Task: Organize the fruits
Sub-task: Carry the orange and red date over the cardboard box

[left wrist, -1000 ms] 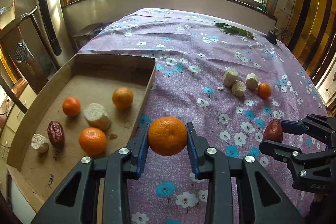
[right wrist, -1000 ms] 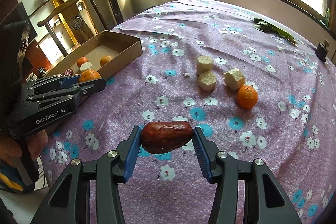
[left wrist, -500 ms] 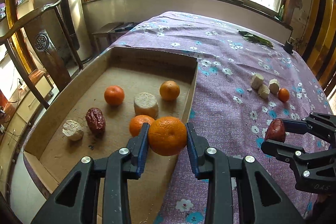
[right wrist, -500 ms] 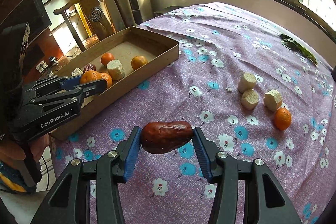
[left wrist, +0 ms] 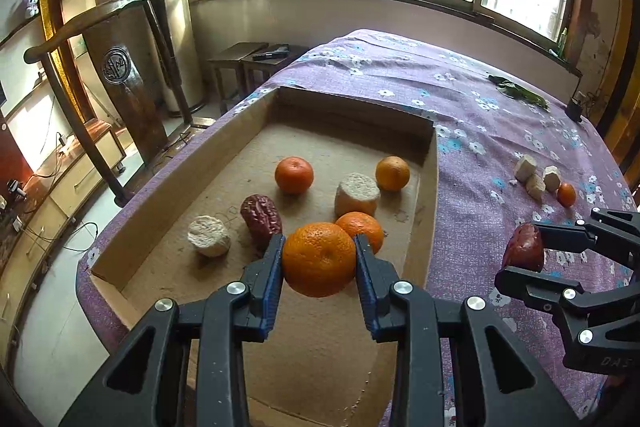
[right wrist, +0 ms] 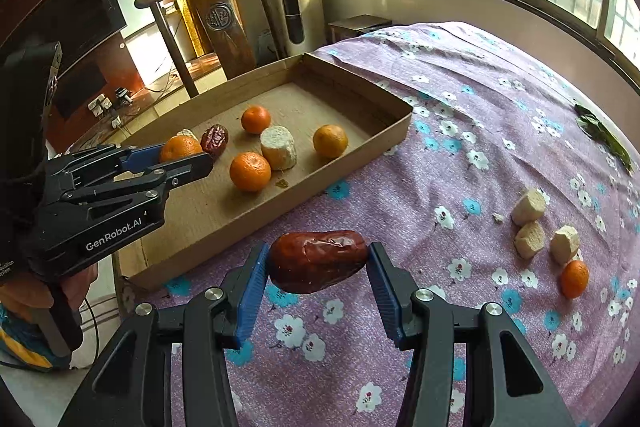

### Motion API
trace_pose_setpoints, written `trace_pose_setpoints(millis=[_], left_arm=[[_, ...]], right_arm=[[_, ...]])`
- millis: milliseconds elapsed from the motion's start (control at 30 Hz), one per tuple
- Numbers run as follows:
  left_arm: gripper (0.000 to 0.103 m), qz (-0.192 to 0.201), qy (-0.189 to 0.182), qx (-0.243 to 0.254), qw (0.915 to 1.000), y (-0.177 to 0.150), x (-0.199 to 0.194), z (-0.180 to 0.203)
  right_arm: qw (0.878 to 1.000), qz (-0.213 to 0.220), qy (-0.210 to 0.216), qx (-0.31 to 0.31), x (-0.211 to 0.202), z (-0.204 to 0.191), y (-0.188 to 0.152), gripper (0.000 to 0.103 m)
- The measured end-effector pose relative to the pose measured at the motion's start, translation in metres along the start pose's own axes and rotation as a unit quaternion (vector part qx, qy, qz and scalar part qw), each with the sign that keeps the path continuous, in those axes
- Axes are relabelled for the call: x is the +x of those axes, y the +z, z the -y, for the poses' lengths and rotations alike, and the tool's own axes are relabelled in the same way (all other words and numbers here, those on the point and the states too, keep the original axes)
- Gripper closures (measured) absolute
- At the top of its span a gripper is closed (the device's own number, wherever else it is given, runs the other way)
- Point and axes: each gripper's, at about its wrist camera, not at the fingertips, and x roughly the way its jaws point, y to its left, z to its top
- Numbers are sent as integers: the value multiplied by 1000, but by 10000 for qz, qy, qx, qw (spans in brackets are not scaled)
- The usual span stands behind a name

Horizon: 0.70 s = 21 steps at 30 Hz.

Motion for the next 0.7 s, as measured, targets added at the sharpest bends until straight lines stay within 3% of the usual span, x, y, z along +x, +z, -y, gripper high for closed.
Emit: trace_pose_setpoints(millis=[467,700], left_arm=[[70,-67,297,-336,9990,-7,-1,-43],[70,-215,234,-460,9984,-13,4,-58]], right_arm=[[9984,-49,279,-485,21,-43,23,49],[9971,-138,394,-637,33,-58,29,49]])
